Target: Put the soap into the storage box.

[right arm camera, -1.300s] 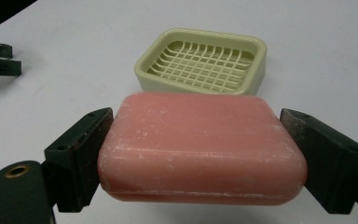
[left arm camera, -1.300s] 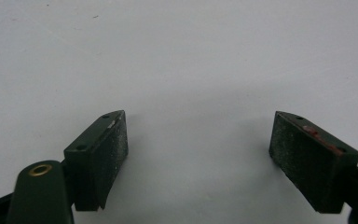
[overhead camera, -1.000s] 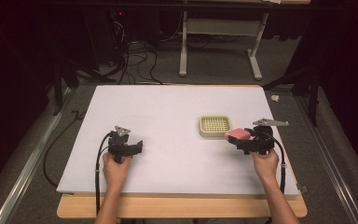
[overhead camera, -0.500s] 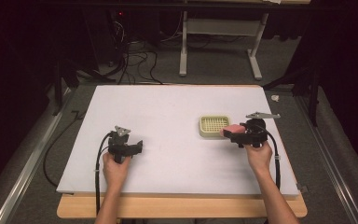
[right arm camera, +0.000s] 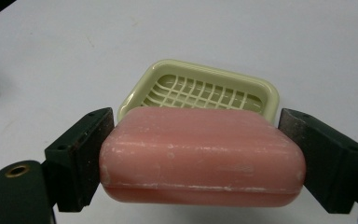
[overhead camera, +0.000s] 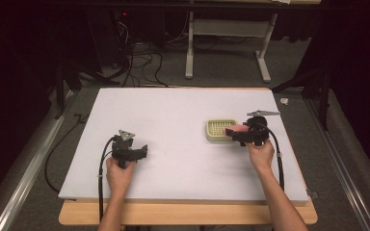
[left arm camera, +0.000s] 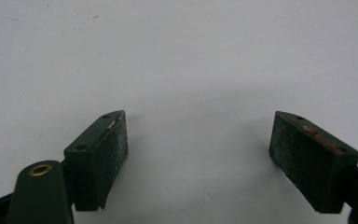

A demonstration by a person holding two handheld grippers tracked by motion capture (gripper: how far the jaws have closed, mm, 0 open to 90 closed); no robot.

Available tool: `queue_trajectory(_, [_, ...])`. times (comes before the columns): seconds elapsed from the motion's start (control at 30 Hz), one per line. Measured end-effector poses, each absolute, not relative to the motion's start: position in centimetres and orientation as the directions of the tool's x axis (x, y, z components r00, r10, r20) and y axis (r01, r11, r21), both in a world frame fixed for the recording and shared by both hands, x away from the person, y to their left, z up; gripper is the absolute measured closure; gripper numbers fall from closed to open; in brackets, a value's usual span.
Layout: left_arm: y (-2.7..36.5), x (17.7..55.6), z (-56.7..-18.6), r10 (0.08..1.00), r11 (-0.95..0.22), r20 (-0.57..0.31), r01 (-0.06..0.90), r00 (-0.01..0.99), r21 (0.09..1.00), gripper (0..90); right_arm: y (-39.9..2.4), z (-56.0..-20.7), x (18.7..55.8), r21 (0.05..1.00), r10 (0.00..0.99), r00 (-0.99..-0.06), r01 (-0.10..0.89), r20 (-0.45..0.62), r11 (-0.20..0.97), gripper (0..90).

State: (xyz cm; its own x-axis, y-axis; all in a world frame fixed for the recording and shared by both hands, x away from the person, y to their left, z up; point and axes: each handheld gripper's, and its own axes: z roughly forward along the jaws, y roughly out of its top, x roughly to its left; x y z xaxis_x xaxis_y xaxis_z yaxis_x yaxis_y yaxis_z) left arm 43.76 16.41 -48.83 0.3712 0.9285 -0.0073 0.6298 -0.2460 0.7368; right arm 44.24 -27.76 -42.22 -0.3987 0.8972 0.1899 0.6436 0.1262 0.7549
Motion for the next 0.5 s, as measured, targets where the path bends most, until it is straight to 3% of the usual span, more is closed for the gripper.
queue_trajectory(0.5, [16.4, 43.8, -48.8, 0.928, -0.247, -0.007, 0.63, 0.371, 0.737, 20.0, -25.2, -43.2, 46.4, 0.733, 0.905, -0.4, 0.658, 0.145, 0.174, 13.8])
